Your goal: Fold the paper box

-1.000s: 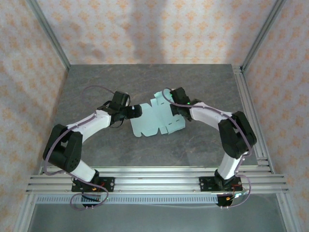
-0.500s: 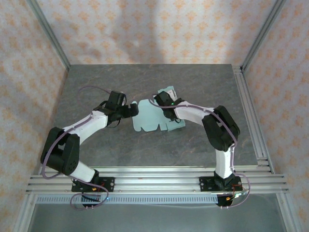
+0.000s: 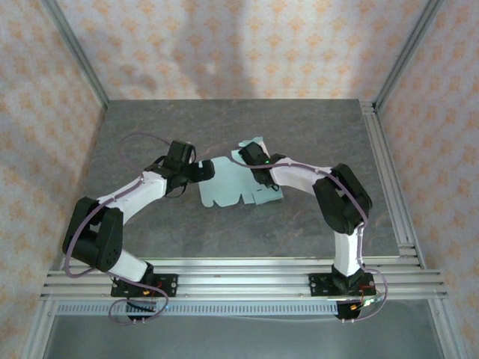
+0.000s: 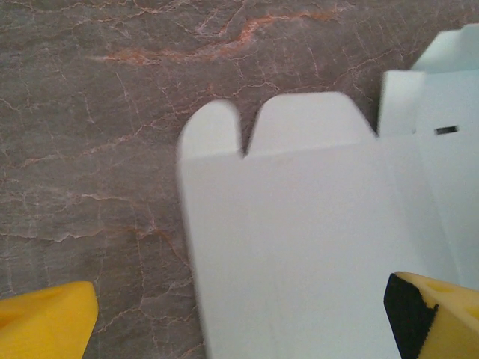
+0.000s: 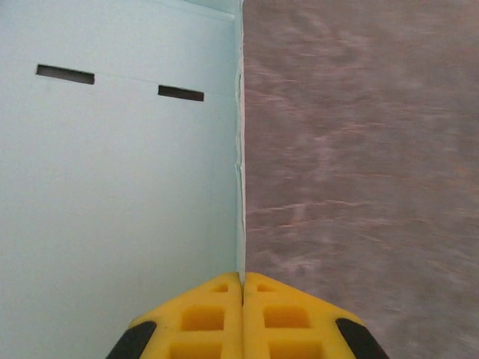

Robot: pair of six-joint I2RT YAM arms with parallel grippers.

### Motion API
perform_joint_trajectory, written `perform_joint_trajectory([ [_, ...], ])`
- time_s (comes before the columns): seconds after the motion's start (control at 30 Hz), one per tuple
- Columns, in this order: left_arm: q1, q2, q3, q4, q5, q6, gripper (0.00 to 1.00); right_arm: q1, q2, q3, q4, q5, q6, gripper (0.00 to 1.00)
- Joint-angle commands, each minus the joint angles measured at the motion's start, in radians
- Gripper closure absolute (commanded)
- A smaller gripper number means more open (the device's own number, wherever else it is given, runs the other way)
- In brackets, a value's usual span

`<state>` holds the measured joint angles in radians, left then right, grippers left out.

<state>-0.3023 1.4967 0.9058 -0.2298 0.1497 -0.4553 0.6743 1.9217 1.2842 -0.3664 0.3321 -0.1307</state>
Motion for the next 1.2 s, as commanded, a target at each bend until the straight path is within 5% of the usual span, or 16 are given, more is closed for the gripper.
perform_joint_trajectory([
  [0.0,0.015,-0.026,-0.016,0.010,0.001,-0.003,0.00,-0.014,-0.048,-0.030,0.060,-0.327,-0.054,1.00],
  [0.47,0.057,0.103,0.054,0.060,0.128,0.046,0.00,-0.121,-0.025,-0.026,0.095,-0.574,-0.078,0.98],
  [0.53,0.057,0.115,0.062,0.065,0.135,0.047,0.00,-0.125,-0.017,-0.025,0.089,-0.578,-0.058,0.85],
  [0.6,0.056,0.117,0.066,0.061,0.133,0.052,0.00,-0.126,-0.008,-0.018,0.073,-0.546,-0.030,0.50],
  [0.73,0.056,0.104,0.067,0.054,0.126,0.069,0.00,-0.146,-0.025,-0.041,0.092,-0.541,0.018,0.39],
  [1.0,0.057,0.100,0.069,0.051,0.126,0.085,0.00,-0.206,0.000,-0.056,0.081,-0.652,0.107,0.38],
  [1.17,0.056,0.107,0.072,0.059,0.130,0.081,0.00,-0.207,0.028,-0.051,0.063,-0.670,0.108,0.50],
])
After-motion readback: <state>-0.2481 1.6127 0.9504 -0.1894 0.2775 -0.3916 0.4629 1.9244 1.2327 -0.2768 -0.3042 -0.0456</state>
